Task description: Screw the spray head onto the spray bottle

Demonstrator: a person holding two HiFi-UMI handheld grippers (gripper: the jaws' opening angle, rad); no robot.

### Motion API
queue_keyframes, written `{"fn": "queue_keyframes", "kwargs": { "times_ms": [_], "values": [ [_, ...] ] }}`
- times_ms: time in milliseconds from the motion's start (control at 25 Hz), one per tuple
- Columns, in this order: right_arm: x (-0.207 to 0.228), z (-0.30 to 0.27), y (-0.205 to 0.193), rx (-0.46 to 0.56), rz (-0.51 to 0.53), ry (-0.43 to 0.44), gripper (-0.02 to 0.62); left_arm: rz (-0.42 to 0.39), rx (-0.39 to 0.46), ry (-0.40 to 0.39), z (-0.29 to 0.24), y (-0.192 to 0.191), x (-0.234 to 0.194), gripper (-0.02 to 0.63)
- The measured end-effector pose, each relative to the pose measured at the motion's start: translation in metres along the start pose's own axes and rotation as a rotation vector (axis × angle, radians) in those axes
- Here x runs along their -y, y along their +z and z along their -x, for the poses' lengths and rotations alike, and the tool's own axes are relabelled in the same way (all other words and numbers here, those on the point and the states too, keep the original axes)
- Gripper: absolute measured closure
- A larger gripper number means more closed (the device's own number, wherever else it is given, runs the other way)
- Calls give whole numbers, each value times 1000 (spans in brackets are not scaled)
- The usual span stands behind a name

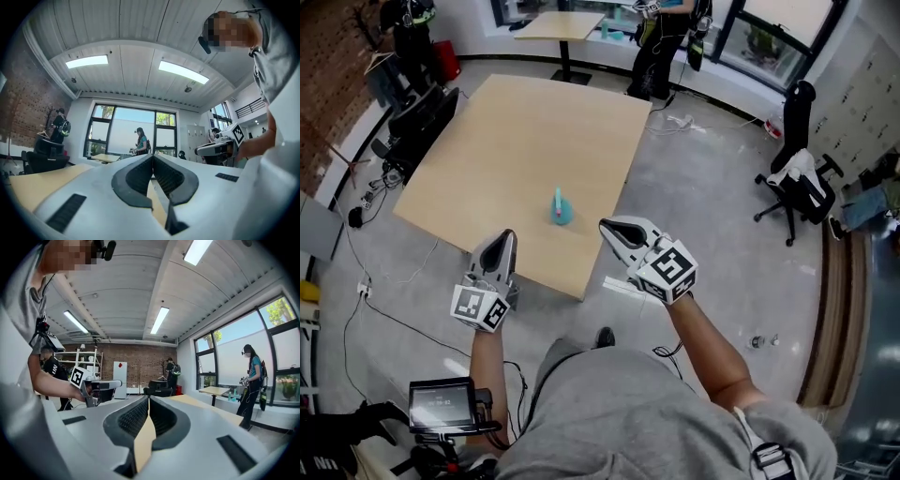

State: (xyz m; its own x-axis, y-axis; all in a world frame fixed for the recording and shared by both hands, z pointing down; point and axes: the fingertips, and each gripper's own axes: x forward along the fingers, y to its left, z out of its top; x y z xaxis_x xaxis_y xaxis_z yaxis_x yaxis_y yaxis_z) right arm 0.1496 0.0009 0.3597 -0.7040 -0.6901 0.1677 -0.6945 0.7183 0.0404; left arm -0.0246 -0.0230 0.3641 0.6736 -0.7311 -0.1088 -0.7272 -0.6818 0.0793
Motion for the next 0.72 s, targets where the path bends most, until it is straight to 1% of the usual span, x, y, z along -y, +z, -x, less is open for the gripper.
{"fn": "queue_keyframes", "kwargs": {
  "times_ms": [160,280,440,600,680,720],
  "values": [
    [18,-32,-8,-32,7,34,588,18,-27,10,-22,-16,-25,601],
    [29,-57,-13,-55,1,45,588,37,-58,-4,-40,-34,-48,601],
    [48,-95,-15,-76,-3,49,588,73,-77,-34,-71,-54,-80,601],
    [61,-135,-20,-112,17,75,588,96,-117,-99,-103,-79,-111,601],
    [63,-158,-31,-178,76,108,586,114,-155,-158,-117,-101,-127,601],
    [64,-170,-39,-225,133,131,586,123,-175,-196,-124,-114,-133,601]
  ]
}}
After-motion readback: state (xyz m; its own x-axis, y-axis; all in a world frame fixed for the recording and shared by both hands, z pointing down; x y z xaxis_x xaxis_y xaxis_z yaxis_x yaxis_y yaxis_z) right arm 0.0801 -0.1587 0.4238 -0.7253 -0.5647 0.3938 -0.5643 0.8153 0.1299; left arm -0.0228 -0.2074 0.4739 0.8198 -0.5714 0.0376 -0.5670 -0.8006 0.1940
